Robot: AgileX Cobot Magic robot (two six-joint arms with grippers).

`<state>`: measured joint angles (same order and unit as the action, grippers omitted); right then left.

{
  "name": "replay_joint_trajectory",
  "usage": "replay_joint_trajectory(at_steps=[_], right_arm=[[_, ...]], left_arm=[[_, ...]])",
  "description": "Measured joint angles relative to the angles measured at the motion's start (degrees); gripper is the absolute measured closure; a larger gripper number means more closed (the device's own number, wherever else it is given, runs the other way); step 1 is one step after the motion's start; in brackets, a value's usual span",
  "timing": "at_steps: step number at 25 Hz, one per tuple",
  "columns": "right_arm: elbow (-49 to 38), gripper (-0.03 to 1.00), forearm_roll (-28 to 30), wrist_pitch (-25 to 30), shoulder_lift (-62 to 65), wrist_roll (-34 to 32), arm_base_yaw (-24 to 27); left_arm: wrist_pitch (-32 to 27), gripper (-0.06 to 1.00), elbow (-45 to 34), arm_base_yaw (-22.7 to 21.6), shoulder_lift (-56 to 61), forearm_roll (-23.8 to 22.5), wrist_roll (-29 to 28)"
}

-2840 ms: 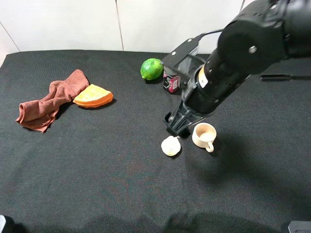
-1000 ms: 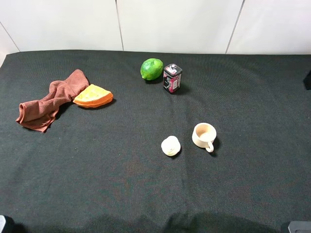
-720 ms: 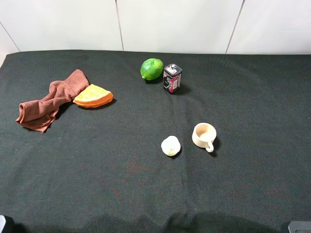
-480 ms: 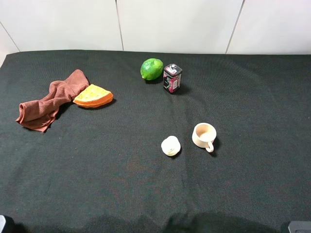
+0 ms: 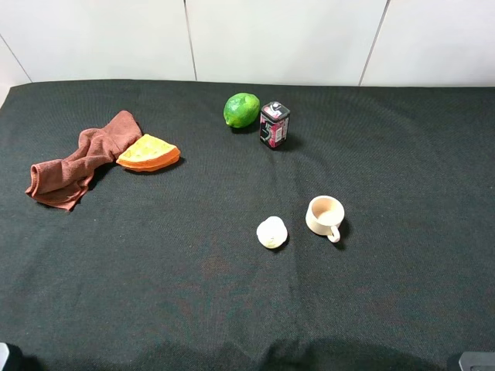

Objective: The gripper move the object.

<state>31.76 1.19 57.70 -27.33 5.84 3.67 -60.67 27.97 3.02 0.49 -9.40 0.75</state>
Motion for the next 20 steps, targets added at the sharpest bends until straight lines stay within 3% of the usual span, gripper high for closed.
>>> replay_joint_trajectory(at_steps=[12, 20], right_arm=[[-3.13, 0.27, -0.5, 0.74, 26.22, -0.04, -3.57], [-3.13, 0.27, -0.22, 0.75, 27.59, -0.46, -4.84]], left_arm=[[0.0, -0.05, 0.0, 0.0, 0.0, 0.0, 0.0], [0.0, -0.05, 0.0, 0.0, 0.0, 0.0, 0.0]])
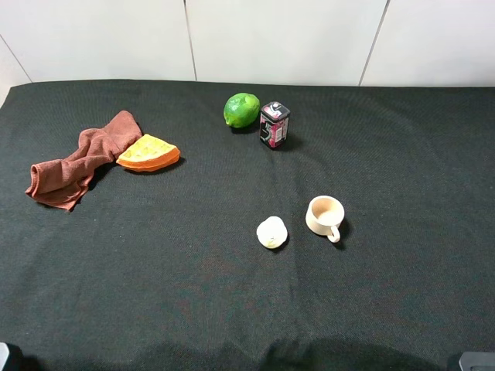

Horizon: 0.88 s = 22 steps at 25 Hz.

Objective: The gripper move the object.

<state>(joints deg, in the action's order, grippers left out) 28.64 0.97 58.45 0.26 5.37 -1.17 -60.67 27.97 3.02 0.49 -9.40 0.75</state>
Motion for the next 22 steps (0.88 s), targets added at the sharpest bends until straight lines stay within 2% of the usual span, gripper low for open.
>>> replay_joint_trajectory(at_steps=[22], right_arm=[[0.0, 0.27, 0.1, 0.0, 0.06, 0.0, 0.0]], left_arm=[[0.0, -0.05, 0.0, 0.0, 0.0, 0.0, 0.0]])
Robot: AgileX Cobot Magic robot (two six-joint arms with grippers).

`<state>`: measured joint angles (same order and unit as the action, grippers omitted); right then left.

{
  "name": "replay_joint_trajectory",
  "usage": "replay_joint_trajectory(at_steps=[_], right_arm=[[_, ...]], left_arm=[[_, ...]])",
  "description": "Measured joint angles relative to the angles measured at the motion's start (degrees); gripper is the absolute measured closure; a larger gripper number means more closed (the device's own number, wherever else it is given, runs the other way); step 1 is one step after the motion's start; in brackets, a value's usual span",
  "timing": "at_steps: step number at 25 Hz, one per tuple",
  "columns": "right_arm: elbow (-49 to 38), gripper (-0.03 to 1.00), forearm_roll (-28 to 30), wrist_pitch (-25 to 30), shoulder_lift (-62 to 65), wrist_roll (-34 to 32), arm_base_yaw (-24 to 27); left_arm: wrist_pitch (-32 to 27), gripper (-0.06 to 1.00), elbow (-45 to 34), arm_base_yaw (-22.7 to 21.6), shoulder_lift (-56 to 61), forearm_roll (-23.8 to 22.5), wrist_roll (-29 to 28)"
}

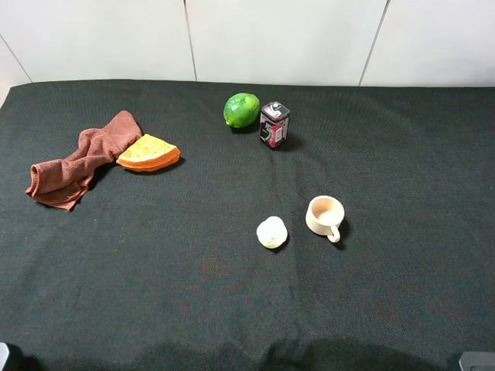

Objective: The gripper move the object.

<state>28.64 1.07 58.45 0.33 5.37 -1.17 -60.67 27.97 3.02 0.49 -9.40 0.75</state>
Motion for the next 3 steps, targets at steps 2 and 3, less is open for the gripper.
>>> replay_joint_trajectory(at_steps=[2, 3], right_arm=[[0.0, 0.27, 0.0, 0.0, 0.0, 0.0, 0.0], [0.0, 0.27, 0.0, 0.0, 0.0, 0.0, 0.0]], left_arm=[[0.0, -0.05, 0.0, 0.0, 0.0, 0.0, 0.0], [0.0, -0.05, 0.0, 0.0, 0.0, 0.0, 0.0]])
